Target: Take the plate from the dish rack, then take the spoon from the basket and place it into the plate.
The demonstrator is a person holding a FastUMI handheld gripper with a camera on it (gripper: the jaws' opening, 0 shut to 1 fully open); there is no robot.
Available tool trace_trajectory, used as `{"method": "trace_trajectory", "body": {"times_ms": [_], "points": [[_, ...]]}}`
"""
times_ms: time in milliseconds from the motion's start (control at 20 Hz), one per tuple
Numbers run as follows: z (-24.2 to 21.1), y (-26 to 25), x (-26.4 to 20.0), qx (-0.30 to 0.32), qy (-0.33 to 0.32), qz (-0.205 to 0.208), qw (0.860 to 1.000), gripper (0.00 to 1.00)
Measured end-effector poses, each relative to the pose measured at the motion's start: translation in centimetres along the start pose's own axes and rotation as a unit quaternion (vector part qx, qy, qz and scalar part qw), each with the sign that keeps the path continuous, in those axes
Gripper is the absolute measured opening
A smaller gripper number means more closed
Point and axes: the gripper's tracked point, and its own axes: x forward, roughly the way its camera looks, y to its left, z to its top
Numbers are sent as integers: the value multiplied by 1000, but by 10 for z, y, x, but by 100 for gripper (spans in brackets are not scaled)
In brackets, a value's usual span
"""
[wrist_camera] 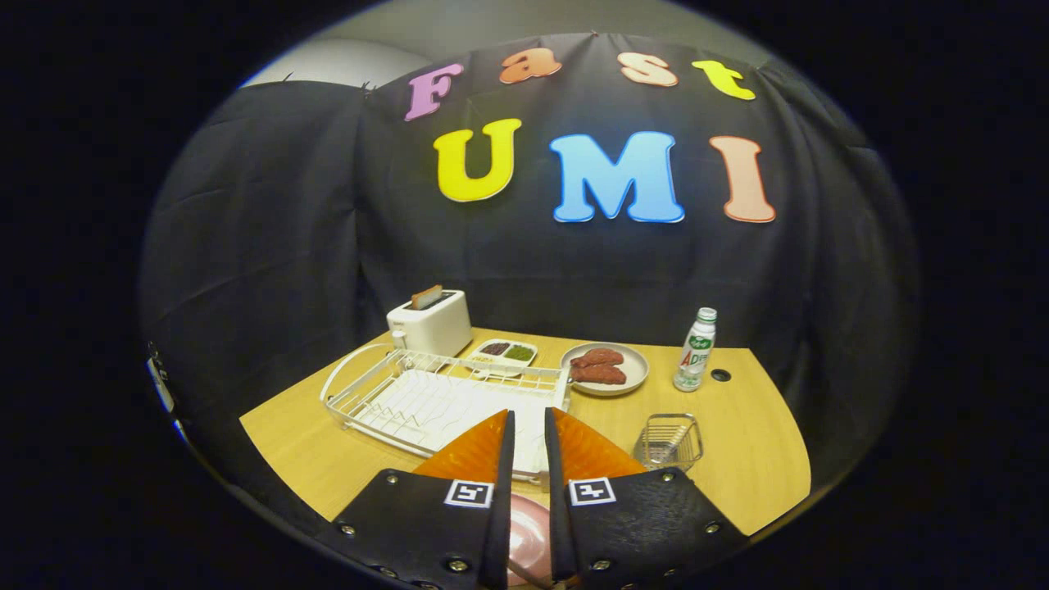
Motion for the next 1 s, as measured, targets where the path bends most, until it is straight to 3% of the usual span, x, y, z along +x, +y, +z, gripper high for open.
{"method": "trace_trajectory", "body": {"times_ms": [450, 600, 1000], "points": [[58, -99, -50, 33, -71, -127, 989, 20], [66, -116, -55, 41, -97, -145, 984, 97], [53, -157, -54, 19, -101, -156, 982, 96]]}}
